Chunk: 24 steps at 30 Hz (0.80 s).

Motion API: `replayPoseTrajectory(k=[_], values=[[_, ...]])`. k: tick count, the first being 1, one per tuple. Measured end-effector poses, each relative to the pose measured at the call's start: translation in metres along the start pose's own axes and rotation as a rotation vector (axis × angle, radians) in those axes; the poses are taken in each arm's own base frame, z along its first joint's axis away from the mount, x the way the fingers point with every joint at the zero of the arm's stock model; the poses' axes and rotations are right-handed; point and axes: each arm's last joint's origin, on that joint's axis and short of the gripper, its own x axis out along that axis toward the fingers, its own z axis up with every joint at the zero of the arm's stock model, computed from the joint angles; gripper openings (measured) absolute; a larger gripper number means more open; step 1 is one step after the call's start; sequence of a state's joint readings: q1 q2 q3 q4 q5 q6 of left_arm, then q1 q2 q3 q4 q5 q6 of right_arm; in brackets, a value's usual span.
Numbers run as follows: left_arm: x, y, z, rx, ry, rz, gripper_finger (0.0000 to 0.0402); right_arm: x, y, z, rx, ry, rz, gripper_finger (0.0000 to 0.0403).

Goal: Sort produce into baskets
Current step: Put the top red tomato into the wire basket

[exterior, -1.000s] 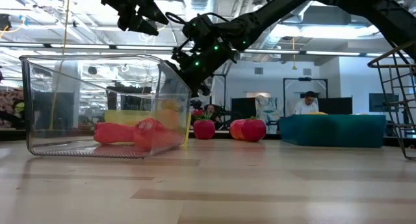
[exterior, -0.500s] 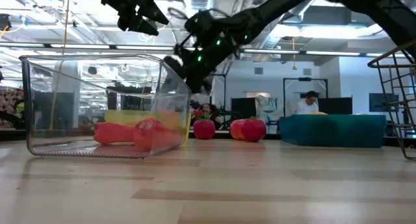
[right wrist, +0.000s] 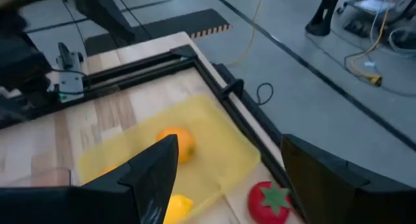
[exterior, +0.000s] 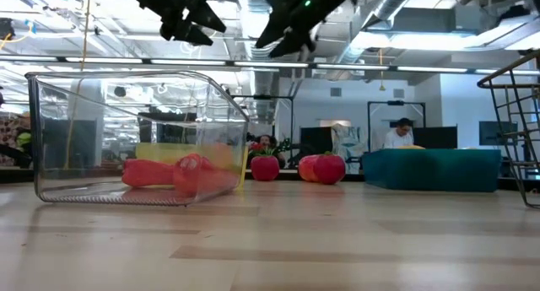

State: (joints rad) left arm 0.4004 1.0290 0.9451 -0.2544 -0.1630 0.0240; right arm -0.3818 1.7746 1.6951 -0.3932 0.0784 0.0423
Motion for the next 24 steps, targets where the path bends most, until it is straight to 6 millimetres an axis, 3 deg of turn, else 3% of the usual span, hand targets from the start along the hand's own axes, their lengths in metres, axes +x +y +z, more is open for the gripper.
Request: replayPoseTrajectory(k=[5, 10, 17, 24], values=[[0.020, 0.001, -0.001, 0.016, -0.008, -0.021, 0.0391, -0.033, -0.003, 0.009, -0.041, 0.005, -0.004, 0.0300], [0.045, 0.010, 0.004, 0.001, 0.009, -0.047, 0.0391, -0.048, -0.002, 0.008, -0.049, 0.049, -0.001, 0.0300], [0.086, 0.022, 0.021, 0.042, 0.050, -0.068, 0.0391, -0.051, 0.003, -0.004, -0.052, 0.142, 0.010, 0.0300], [0.134, 0.038, 0.028, 0.120, 0.260, -0.053, 0.0391, -0.056, 0.001, -0.023, -0.006, 0.196, 0.000, 0.0300]])
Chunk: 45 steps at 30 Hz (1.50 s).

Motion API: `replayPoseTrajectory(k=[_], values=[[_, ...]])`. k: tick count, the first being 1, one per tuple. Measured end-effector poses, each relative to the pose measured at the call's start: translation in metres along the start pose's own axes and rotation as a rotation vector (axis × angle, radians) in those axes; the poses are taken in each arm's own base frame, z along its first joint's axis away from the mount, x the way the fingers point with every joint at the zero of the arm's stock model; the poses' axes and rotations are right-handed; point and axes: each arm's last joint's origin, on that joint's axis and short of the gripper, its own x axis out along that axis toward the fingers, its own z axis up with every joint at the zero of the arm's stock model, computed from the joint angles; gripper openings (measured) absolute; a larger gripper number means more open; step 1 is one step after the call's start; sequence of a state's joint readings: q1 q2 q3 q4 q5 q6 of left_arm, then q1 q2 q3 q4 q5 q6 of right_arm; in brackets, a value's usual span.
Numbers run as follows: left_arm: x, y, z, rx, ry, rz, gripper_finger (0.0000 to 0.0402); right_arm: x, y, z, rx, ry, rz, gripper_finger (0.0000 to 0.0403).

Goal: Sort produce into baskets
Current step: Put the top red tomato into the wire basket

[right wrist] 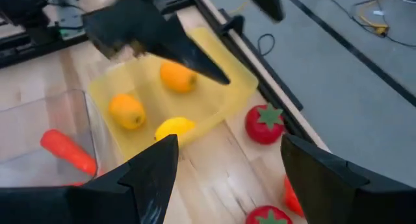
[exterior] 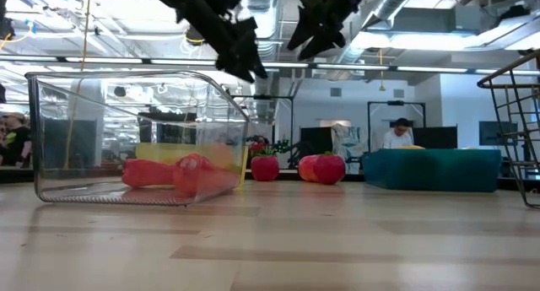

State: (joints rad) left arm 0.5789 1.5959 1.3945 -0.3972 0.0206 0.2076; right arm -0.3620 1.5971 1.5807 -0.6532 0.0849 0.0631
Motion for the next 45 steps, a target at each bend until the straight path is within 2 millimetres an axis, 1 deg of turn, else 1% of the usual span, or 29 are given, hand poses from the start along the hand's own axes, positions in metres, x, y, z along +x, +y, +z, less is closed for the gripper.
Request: replayPoseTrajectory(k=[3, 8, 10, 16, 19, 23, 26, 34, 40, 43, 45], values=[[0.022, 0.006, 0.001, 0.046, 0.101, -0.012, 0.0391, -0.009, -0.002, -0.004, 0.017, -0.010, -0.037, 0.0300], [0.062, 0.013, 0.000, 0.129, 0.198, -0.032, 0.0391, -0.024, -0.005, -0.007, 0.023, -0.043, -0.073, 0.0300], [0.078, 0.015, -0.004, 0.147, 0.239, -0.042, 0.0391, -0.028, -0.005, -0.008, 0.025, -0.047, -0.073, 0.0300], [0.118, 0.019, -0.017, 0.155, 0.305, -0.056, 0.0391, -0.031, -0.005, -0.009, 0.027, -0.044, -0.071, 0.0300], [0.133, 0.021, -0.027, 0.149, 0.340, -0.060, 0.0391, -0.031, -0.005, -0.011, 0.025, -0.023, -0.072, 0.0300], [0.146, 0.026, -0.039, 0.128, 0.384, -0.061, 0.0391, -0.028, -0.005, -0.012, 0.023, -0.011, -0.072, 0.0300], [0.151, 0.029, -0.047, 0.112, 0.416, -0.062, 0.0391, -0.027, -0.005, -0.012, 0.022, -0.013, -0.073, 0.0300], [0.151, 0.037, -0.051, 0.088, 0.427, -0.076, 0.0391, -0.027, -0.005, -0.011, 0.019, -0.016, -0.072, 0.0300], [0.154, 0.037, -0.054, 0.075, 0.421, -0.103, 0.0391, -0.027, -0.005, -0.011, 0.018, -0.016, -0.072, 0.0300], [0.163, 0.036, -0.062, 0.069, 0.445, -0.108, 0.0391, -0.027, -0.005, -0.011, 0.016, -0.016, -0.072, 0.0300], [0.170, 0.035, -0.071, 0.077, 0.482, -0.121, 0.0391, -0.027, -0.005, -0.011, 0.016, -0.016, -0.072, 0.0300]])
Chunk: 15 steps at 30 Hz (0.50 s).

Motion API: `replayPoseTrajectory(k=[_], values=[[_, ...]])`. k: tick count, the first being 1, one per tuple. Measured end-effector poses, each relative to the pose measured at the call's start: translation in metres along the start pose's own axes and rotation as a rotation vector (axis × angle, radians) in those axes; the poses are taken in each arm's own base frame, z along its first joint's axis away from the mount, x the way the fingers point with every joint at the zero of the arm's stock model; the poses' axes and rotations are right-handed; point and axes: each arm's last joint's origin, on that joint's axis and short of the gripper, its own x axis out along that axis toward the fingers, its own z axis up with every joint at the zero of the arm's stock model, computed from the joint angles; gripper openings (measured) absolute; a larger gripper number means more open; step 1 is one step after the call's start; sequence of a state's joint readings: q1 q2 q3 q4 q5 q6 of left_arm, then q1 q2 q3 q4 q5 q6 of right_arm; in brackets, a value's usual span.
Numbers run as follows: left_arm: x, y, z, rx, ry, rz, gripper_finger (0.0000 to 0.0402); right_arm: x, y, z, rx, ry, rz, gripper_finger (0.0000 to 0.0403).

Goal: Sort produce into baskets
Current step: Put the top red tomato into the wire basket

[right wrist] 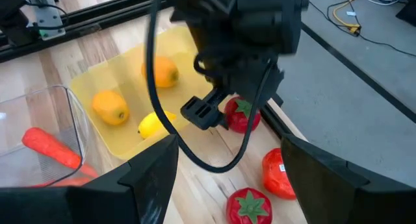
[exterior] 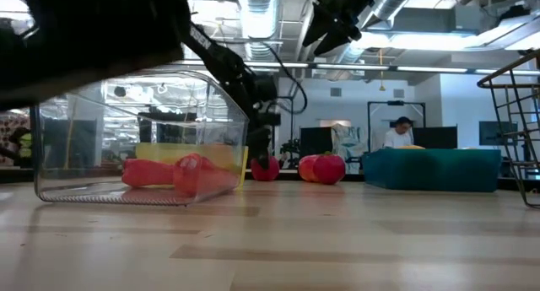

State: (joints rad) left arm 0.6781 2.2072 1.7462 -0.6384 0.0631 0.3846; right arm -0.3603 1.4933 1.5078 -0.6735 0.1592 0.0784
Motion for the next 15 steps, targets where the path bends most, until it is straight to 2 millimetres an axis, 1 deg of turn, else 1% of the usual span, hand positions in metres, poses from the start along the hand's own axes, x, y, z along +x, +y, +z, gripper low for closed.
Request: replayPoseTrajectory(k=[2, 4, 13, 15], values=[[0.0105, -0.0008, -0.0041, 0.008, 0.034, 0.011, 0.0391, 0.0000, 0.0000, -0.0001, 0.000, 0.001, 0.000, 0.0300], [0.0152, -0.0011, -0.0049, 0.016, 0.049, 0.036, 0.0391, 0.0000, 0.0000, -0.0001, 0.000, 0.001, 0.000, 0.0300], [0.0144, -0.0002, -0.0037, 0.025, 0.043, 0.058, 0.0391, 0.0001, 0.0000, -0.0001, 0.000, 0.001, 0.000, 0.0300], [0.0139, -0.0003, -0.0033, 0.027, 0.040, 0.059, 0.0385, 0.0001, 0.0000, -0.0001, 0.000, 0.001, 0.000, 0.0300]])
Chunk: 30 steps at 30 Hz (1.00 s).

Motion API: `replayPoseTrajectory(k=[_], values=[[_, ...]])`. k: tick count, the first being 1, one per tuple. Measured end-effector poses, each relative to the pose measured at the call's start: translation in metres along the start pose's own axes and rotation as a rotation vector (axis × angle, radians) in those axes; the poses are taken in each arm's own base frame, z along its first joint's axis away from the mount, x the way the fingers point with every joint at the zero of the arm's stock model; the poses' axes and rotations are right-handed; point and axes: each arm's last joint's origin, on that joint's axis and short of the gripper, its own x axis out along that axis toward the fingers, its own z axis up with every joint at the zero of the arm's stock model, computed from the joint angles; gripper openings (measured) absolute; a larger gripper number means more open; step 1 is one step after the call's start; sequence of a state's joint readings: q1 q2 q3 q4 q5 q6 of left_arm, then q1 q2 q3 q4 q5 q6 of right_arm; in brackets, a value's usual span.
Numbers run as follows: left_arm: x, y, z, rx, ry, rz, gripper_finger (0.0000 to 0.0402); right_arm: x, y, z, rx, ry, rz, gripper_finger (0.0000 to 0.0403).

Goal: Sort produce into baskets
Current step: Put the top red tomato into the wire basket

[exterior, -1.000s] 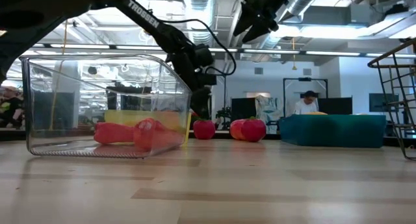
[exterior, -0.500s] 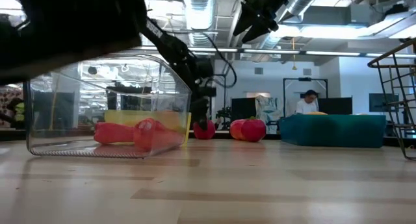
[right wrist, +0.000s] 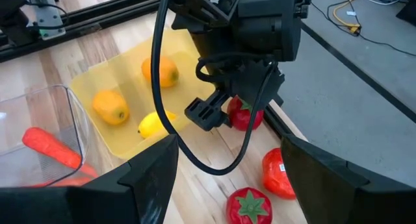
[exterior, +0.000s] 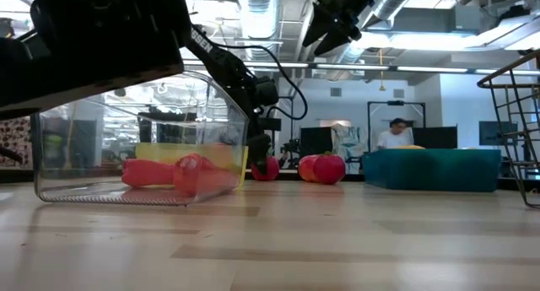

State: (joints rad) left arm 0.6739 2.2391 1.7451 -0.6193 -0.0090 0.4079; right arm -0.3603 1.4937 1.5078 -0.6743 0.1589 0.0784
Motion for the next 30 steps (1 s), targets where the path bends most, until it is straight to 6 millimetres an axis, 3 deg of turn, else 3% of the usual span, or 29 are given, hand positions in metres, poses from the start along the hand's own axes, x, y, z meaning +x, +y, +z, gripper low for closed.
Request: replayPoseTrajectory(k=[12, 17, 24, 30], values=[[-0.001, -0.002, 0.001, -0.007, -0.001, -0.002, 0.0254, 0.000, 0.000, -0.007, -0.011, 0.070, 0.000, 0.0300], [-0.010, -0.006, 0.005, -0.011, -0.017, -0.003, 0.0243, -0.002, 0.001, -0.013, -0.023, 0.140, 0.024, 0.0300], [-0.046, -0.012, 0.014, -0.017, -0.074, -0.043, 0.0258, -0.005, 0.013, -0.023, -0.066, 0.228, 0.047, 0.0300], [-0.100, -0.014, 0.024, -0.024, -0.203, -0.070, 0.0258, -0.008, 0.023, -0.024, -0.088, 0.228, 0.071, 0.0300]])
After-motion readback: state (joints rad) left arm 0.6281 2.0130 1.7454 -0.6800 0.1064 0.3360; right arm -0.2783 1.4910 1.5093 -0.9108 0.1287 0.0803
